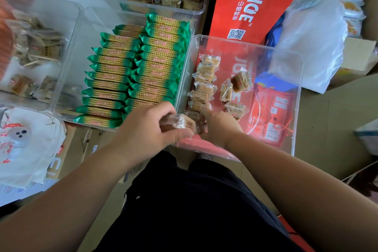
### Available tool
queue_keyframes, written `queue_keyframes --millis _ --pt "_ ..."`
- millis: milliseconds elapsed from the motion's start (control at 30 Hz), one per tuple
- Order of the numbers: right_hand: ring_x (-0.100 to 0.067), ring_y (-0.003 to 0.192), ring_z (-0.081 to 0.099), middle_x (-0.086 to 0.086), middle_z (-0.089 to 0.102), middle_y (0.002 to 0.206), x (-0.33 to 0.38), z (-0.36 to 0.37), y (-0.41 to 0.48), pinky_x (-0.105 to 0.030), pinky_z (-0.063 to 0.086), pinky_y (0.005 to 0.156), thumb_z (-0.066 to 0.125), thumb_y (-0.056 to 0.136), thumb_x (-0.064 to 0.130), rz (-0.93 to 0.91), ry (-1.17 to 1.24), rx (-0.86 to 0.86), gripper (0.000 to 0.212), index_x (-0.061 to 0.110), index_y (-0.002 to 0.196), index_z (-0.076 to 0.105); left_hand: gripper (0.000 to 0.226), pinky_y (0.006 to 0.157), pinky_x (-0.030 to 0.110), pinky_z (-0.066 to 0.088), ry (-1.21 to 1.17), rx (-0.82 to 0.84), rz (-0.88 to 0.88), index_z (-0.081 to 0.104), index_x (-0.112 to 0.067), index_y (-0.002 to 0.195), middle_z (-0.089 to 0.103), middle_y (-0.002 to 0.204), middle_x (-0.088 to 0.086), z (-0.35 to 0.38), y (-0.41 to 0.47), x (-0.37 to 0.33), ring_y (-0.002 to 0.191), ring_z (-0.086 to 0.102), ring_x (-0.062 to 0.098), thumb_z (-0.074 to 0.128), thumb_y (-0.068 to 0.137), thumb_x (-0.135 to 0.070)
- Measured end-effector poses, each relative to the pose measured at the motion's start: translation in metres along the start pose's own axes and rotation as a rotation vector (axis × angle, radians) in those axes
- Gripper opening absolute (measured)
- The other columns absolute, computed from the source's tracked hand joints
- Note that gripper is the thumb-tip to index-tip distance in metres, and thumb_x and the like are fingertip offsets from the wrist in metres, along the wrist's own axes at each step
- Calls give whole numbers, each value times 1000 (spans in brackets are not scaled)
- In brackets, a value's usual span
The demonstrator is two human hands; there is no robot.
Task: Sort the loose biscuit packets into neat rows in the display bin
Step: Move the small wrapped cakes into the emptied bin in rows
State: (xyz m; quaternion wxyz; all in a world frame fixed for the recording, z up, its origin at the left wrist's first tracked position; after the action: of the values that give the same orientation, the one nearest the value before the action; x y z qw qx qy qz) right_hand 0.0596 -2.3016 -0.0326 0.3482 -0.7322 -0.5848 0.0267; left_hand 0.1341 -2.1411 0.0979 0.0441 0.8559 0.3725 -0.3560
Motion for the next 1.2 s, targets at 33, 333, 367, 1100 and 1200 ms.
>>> queue_keyframes --millis 33,333,367,1100,1200 --pt "-14 62 62 1 60 75 -2 1 1 -32 60 54 72 83 13 16 40 6 40 21 109 42 49 53 25 39 55 94 -7 61 -23 94 61 69 -8 9 2 -4 62 57 10 64 83 -71" --pt "-18 75 68 2 69 90 -26 3 2 -31 58 63 80 76 13 92 472 14 31 27 96 62 41 64 34 37 656 462 37 65 -26 120 48 108 -5 50 12 -30 91 61 21 57 95 -58" --pt "-18 76 68 3 69 91 -26 2 1 -30 57 61 79 77 12 87 507 17 29 29 94 62 39 65 34 36 703 483 66 65 -25 119 50 108 -4 55 14 -33 94 62 22 58 96 -55" --pt "-17 94 72 0 71 109 -30 3 -25 -37 61 86 77 86 37 115 888 240 37 22 117 63 27 86 42 23 967 704 315 74 -26 100 60 96 -8 99 68 -21 102 39 21 57 100 -47" --pt "-17 93 70 5 70 107 -22 3 -24 -42 58 88 84 75 48 79 680 174 53 24 113 56 39 107 49 28 980 453 386 75 -23 105 57 109 0 83 63 -21 121 44 28 65 89 -57"
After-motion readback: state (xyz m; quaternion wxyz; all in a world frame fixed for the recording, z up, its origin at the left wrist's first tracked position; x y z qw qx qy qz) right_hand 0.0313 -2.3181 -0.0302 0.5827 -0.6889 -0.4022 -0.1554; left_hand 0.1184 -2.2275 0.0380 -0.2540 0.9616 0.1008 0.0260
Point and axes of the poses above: each hand's wrist, its own y-axis towards the middle knuckle, its own z-axis out of the palm, x = y × z, the point moved 6 cm from there along y, towards the middle knuckle
